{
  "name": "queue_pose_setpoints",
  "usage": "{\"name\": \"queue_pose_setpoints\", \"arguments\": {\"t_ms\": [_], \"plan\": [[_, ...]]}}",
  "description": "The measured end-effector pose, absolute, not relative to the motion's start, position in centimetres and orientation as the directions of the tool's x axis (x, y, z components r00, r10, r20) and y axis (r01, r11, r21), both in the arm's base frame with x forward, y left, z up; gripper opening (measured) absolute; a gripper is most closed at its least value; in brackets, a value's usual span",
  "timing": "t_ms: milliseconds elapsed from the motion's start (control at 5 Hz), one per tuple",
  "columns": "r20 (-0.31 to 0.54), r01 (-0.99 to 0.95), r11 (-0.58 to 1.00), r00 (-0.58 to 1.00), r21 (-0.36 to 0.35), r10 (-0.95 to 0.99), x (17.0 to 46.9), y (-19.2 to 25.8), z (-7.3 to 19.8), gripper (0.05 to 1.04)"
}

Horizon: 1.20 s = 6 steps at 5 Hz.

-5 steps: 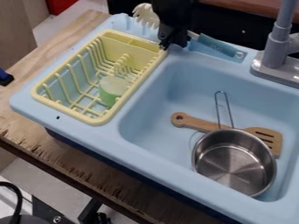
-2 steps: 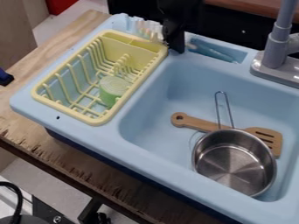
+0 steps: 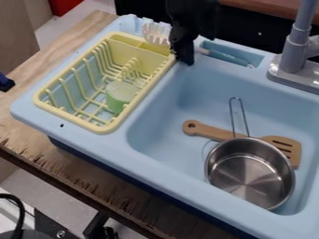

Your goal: Put the blue white object to the top of the sink

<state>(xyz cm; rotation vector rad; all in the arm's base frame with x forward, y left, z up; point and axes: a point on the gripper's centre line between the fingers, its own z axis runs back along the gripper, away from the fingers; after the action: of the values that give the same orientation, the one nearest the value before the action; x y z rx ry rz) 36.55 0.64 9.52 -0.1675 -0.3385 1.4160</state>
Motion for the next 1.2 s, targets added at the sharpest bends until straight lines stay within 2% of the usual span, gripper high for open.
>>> {"name": "queue_pose_setpoints", "arguments": {"t_ms": [200, 400, 600, 1000, 1200], "plan": [[0.123, -0.935, 0.251, 0.226, -0.251, 0.966, 35.1, -0.4, 9.3, 0.997], [0.134, -0.904, 0.354, 0.330, -0.241, 0.935, 33.8, -1.5, 10.1, 0.997], [0.124, -0.882, 0.427, 0.409, -0.200, 0.904, 32.7, -2.2, 9.6, 0.997], [0.095, -0.753, 0.648, 0.641, -0.114, 0.762, 28.7, -2.4, 10.2, 0.997], [0.086, -0.674, 0.736, 0.731, -0.067, 0.677, 27.5, -2.2, 9.5, 0.997]]}}
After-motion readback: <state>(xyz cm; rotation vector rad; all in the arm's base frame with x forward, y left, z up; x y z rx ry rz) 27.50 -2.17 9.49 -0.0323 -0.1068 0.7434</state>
